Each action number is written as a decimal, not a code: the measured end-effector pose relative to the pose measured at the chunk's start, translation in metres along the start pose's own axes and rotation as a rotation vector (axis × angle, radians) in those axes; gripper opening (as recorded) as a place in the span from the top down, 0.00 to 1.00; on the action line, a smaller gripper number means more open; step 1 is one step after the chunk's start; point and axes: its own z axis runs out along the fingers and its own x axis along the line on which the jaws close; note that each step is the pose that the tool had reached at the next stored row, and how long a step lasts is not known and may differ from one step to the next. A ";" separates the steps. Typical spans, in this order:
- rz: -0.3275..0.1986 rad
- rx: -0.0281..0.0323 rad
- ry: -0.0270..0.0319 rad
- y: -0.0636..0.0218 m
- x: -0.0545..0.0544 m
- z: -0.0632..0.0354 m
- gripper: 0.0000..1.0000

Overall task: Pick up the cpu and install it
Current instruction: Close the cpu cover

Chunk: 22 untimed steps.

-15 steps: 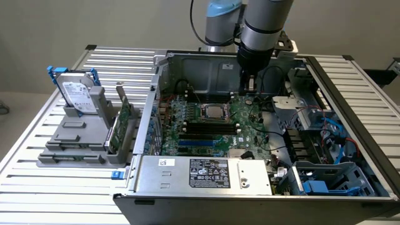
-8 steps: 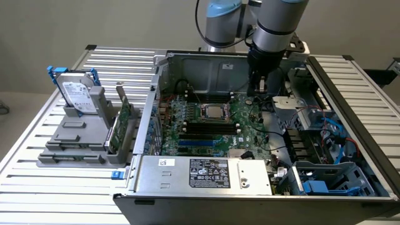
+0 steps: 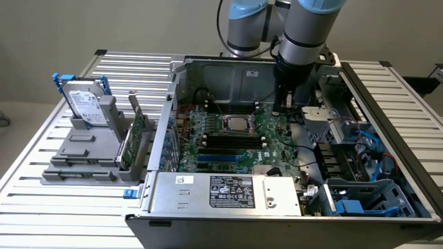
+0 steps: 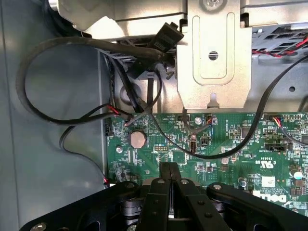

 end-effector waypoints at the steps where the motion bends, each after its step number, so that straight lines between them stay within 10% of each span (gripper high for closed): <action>1: 0.000 0.0023 -0.0001 0.0000 -0.001 0.0011 0.89; 4: 0.004 0.0235 -0.0009 -0.0007 -0.002 0.0023 0.89; 15: 0.024 0.1597 -0.0064 -0.0026 -0.002 0.0027 0.89; 22: 0.027 0.2263 -0.0093 -0.0047 -0.002 0.0029 0.89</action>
